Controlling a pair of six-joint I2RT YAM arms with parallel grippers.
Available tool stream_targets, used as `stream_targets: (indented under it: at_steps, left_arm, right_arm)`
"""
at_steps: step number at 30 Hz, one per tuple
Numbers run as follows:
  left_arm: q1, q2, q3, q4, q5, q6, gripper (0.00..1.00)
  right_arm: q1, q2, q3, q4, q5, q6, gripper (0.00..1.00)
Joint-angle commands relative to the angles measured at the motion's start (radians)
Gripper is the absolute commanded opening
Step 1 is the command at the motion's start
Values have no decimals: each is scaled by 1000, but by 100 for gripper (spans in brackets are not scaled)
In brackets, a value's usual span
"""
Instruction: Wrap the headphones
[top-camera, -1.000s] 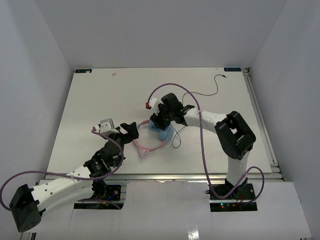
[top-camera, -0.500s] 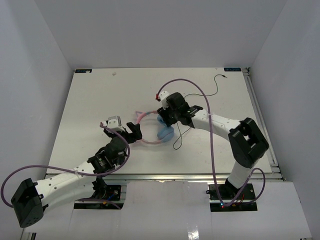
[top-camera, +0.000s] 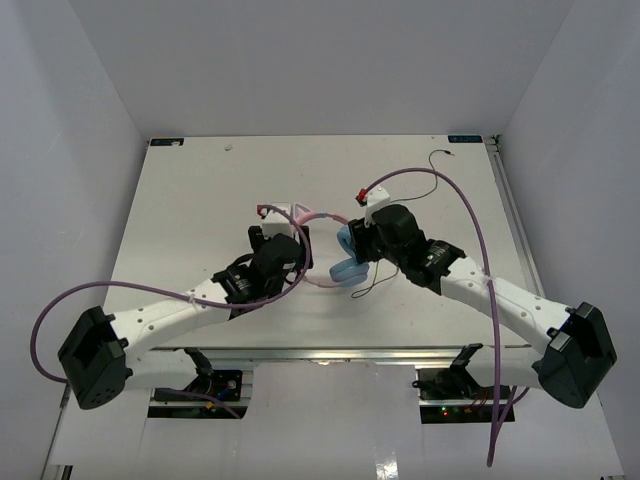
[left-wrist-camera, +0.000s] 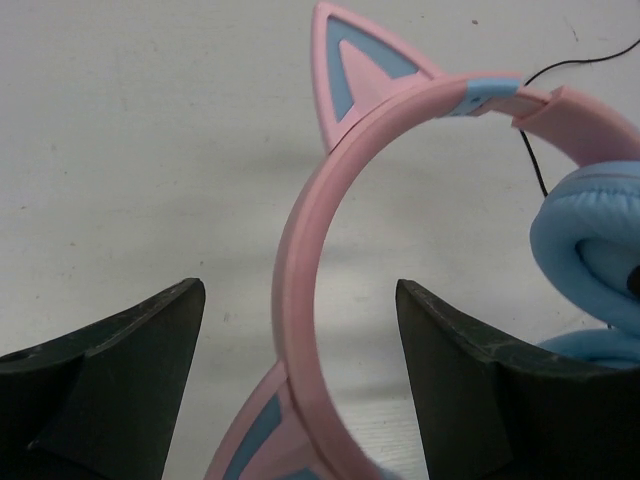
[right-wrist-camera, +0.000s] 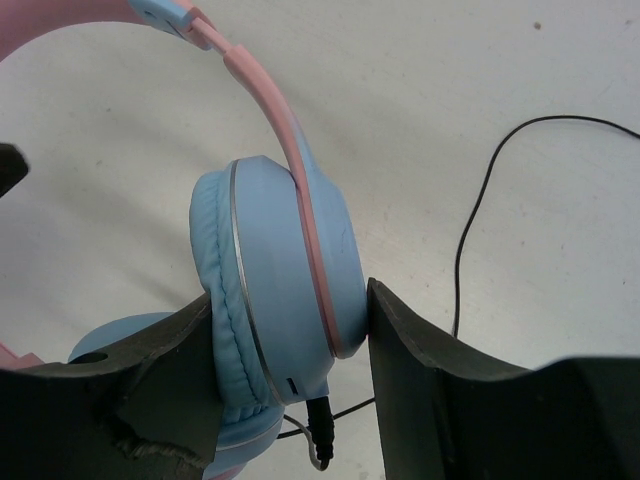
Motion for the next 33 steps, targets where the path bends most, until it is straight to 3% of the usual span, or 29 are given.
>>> stream_targets:
  at_steps: [1,8,22,25,29,30,33]
  left_arm:
    - [-1,59,148,-155,73,32,89]
    - [0,123,263,-273,83,56,86]
    - [0,127,247,-352,62,21,72]
    - [0,137,249,-348,73,27,64]
    - [0,153,261,-344,98,49,43]
    - [-1,156,261,-347,101,49,43]
    - [-2,160,261,-344,120,51,24]
  right_arm:
    - [20,-85,-56,83,11,58,8]
    - [37,-134,-88,112,-12,59,8]
    - [58,-158,-94,122,-26,50,8]
    - [65,-150,-93,120,-25,47,8]
    - [69,-126,-88,115,-18,42,8]
    - [68,-120,-88,115,-18,42,8]
    - [69,-86,-73,104,-20,43,8]
